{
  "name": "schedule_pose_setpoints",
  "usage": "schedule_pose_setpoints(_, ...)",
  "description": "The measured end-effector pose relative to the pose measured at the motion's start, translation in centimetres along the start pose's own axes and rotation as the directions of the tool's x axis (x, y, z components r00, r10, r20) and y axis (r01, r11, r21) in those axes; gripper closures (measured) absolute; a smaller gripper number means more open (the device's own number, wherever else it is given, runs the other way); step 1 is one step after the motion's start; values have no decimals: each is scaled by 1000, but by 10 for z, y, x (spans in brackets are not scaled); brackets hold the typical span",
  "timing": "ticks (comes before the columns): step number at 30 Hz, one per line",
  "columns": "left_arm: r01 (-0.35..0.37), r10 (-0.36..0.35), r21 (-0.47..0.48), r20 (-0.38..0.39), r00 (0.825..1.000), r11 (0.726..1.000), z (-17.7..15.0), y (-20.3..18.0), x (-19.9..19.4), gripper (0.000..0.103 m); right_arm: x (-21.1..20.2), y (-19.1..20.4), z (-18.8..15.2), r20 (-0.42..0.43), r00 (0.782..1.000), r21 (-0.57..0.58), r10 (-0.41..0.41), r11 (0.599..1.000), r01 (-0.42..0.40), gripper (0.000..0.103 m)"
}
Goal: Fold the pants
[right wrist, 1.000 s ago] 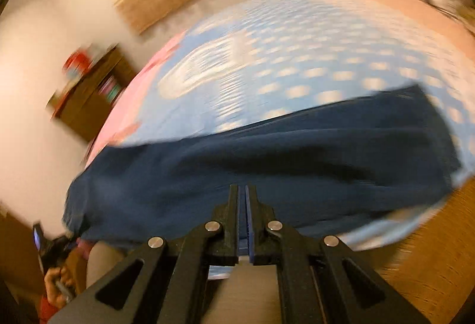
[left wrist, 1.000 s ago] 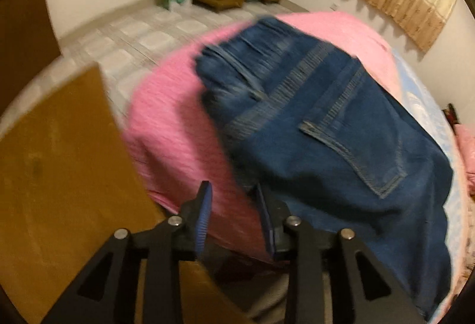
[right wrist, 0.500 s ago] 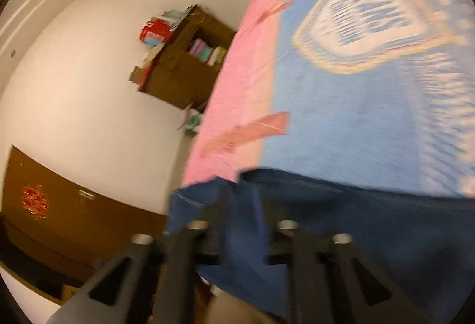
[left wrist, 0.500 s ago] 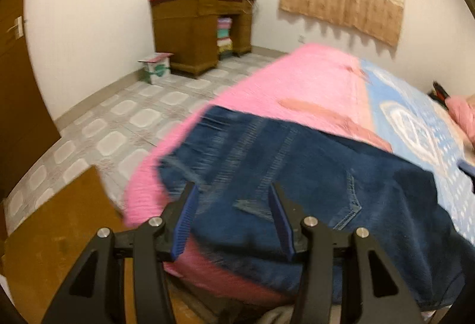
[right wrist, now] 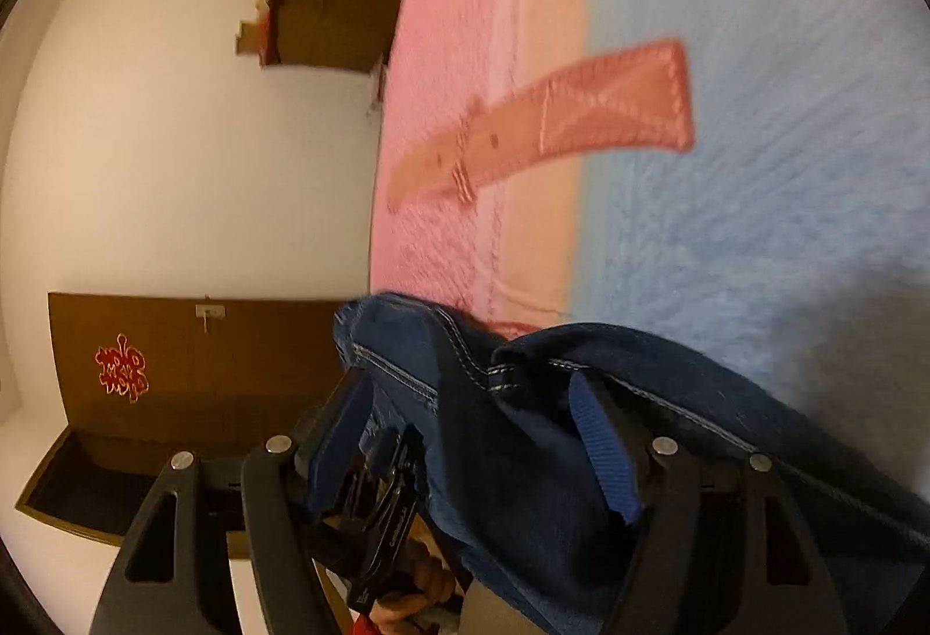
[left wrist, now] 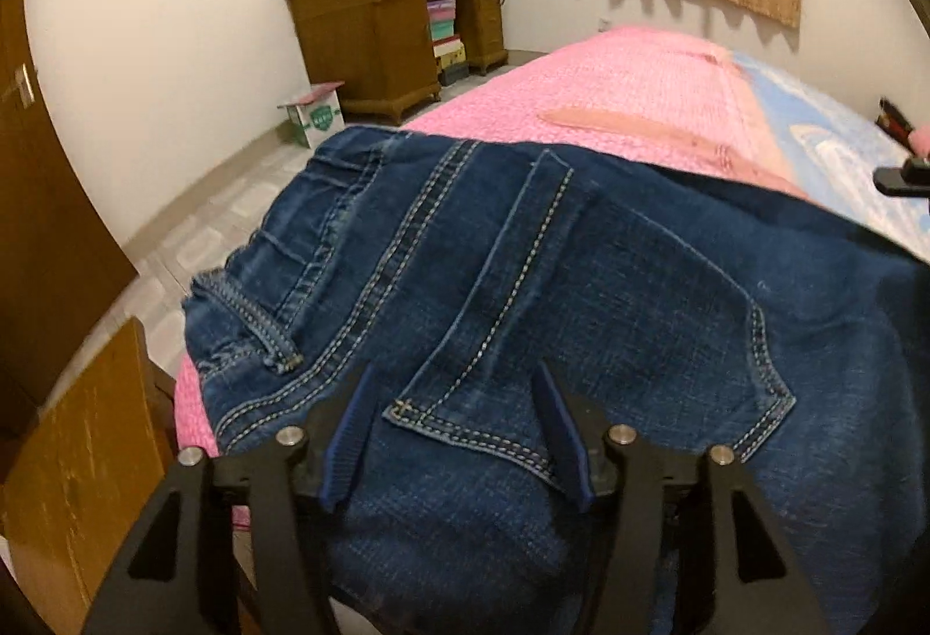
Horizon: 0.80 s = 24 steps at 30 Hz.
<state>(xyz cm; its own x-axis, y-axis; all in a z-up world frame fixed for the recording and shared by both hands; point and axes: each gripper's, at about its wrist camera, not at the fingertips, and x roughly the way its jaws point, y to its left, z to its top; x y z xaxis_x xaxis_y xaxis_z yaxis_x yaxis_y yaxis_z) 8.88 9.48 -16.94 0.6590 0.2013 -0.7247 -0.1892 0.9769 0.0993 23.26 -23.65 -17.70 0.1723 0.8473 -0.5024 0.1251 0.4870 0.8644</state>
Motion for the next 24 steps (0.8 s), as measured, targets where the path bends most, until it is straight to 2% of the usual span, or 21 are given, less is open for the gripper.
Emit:
schedule_pose_setpoints(3,-35,35,22,8,999,999,2,-3,2,34,26,4,5,-122,992,-23,41,999,-44,30)
schedule_pose_setpoints(5,-35,35,15,1,999,999,4,-2,5,32,34,10,7,-124,991,-64,41,997,-49,30)
schedule_pose_setpoints(8,-41,41,21,-4,999,999,5,-2,7,30,36,11,14,-61,992,-23,108,994,-109,30)
schedule_pose_setpoints(10,-43,43,26,-3,999,999,9,-5,8,28,22,7,20,21,974,31,224,974,-224,30)
schedule_pose_setpoints(12,-37,37,24,-12,999,999,11,-5,11,25,15,-5,25,78,951,119,300,944,-308,30)
schedule_pose_setpoints(16,-46,47,41,-18,999,998,10,-7,10,24,22,-40,28,161,928,294,336,881,-370,31)
schedule_pose_setpoints(19,-33,34,43,-21,999,999,11,-3,11,20,25,-38,34,116,944,295,310,896,-331,31)
schedule_pose_setpoints(21,-2,3,31,-38,999,1000,14,3,11,18,14,-18,35,47,971,224,236,945,-240,31)
schedule_pose_setpoints(23,26,-25,1,-62,998,1000,17,12,12,17,-14,10,30,44,993,100,110,988,-114,31)
schedule_pose_setpoints(24,33,-34,-13,-71,997,999,18,15,11,18,-39,25,25,100,995,23,13,1000,-15,31)
